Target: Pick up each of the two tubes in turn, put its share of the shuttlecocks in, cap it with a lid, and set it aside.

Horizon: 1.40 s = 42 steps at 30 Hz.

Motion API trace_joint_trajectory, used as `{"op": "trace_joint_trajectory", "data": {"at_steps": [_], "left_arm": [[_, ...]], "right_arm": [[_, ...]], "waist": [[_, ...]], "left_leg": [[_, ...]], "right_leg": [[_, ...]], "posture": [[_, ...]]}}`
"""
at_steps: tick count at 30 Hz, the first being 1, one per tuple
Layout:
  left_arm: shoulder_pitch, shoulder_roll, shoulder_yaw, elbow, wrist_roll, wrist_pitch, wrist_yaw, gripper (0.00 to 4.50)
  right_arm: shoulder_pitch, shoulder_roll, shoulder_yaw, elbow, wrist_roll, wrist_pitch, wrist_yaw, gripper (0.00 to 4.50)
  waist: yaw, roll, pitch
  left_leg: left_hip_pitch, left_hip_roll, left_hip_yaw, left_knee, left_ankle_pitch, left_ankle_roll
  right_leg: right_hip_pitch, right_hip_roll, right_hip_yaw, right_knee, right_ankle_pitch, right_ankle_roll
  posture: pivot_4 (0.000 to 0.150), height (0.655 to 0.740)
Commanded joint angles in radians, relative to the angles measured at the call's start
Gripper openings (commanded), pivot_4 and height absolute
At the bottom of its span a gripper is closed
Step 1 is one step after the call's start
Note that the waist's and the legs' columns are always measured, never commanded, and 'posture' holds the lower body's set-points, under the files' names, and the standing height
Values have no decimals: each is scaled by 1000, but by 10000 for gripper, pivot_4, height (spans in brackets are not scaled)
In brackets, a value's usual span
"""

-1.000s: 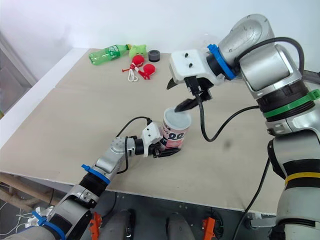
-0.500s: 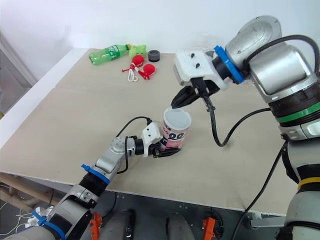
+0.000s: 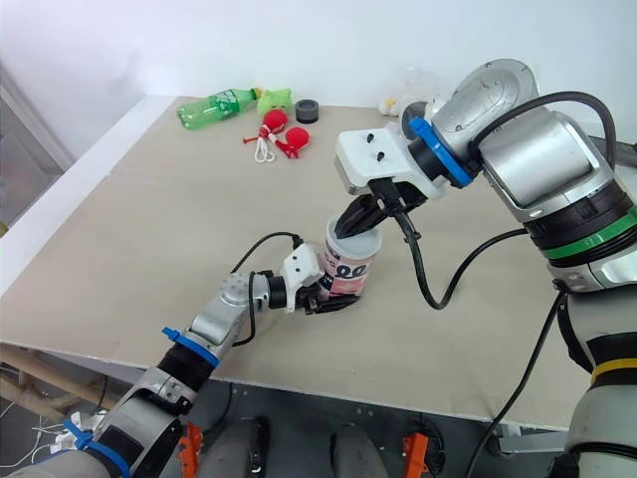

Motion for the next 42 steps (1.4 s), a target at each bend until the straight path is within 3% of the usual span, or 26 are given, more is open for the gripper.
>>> {"op": "trace_joint_trajectory", "data": {"at_steps": [1,42], "left_arm": [[8,-1,-14,7,15,11,-6,29684],[12,-2,-12,1,15,15,-2,29684]], "right_arm": [[-2,-2,-14,-25,3,6,37,640],[102,51,9,44,-89,-13,37,640]], "waist": [[0,0,0],[0,-2,-2]], "left_leg": [[0,0,0,0,0,0],[2,2,0,0,0,0]], "right_leg": [[0,0,0,0,0,0],[2,3,0,0,1,-1]], "posture": [[1500,7400],[1500,7400]]}}
